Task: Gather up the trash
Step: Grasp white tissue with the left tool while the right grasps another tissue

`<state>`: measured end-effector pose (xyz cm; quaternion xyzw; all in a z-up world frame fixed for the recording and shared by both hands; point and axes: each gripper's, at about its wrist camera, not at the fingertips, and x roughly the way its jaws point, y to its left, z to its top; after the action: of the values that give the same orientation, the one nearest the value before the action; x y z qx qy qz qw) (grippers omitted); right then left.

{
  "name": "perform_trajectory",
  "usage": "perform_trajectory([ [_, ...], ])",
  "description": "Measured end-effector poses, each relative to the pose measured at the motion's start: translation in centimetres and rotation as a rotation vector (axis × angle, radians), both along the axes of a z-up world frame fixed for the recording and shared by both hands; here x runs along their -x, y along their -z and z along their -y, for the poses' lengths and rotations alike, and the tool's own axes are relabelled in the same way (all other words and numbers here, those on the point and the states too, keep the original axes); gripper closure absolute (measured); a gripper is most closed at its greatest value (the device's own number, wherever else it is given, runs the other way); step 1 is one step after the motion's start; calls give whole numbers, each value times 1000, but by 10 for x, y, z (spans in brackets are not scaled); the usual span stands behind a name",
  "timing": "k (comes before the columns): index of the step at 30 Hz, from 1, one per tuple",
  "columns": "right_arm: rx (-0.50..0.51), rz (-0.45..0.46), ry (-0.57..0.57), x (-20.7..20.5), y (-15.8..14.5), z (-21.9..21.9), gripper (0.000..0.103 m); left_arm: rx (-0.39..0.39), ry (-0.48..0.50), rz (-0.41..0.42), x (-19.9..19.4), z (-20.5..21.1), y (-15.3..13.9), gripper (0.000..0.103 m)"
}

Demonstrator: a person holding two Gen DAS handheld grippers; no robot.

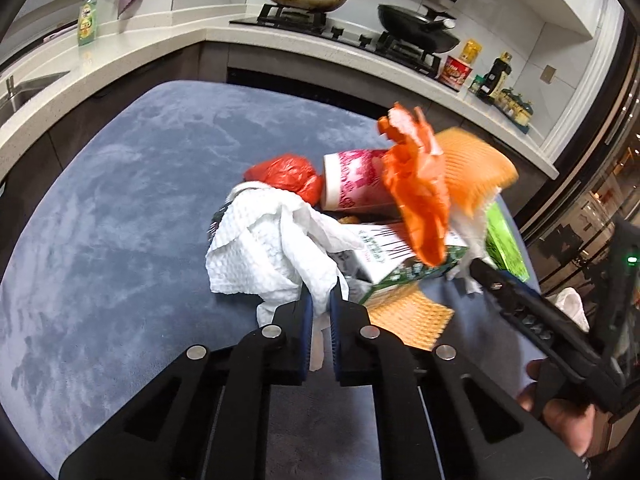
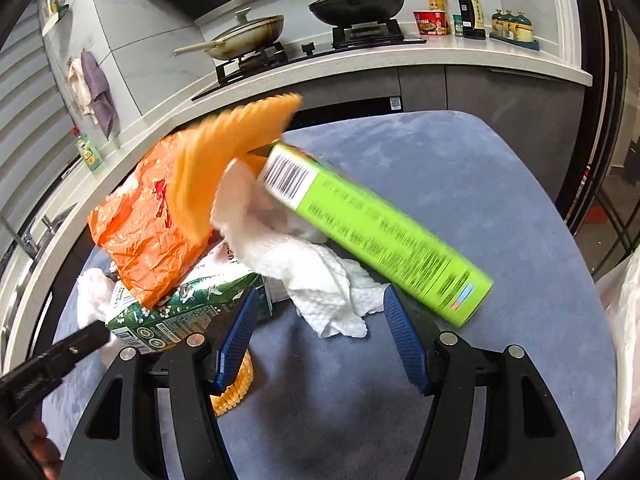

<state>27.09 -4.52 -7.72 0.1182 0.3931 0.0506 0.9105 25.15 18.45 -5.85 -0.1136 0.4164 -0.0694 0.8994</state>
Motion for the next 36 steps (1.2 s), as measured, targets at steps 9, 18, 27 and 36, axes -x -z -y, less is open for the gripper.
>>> perform_trajectory([
  [9, -23, -25, -21, -17, 11, -4, 73, 11, 12, -3, 2, 1, -4, 96],
  [18, -53, 14, -36, -7, -8, 0, 96, 15, 6, 17, 13, -2, -19, 96],
  [27, -77, 133, -21, 30, -65, 19, 97, 20, 36, 91, 39, 16, -58, 96],
  [36, -80, 267, 40, 81, -124, 63, 97, 34, 113, 189, 71, 58, -103, 96],
])
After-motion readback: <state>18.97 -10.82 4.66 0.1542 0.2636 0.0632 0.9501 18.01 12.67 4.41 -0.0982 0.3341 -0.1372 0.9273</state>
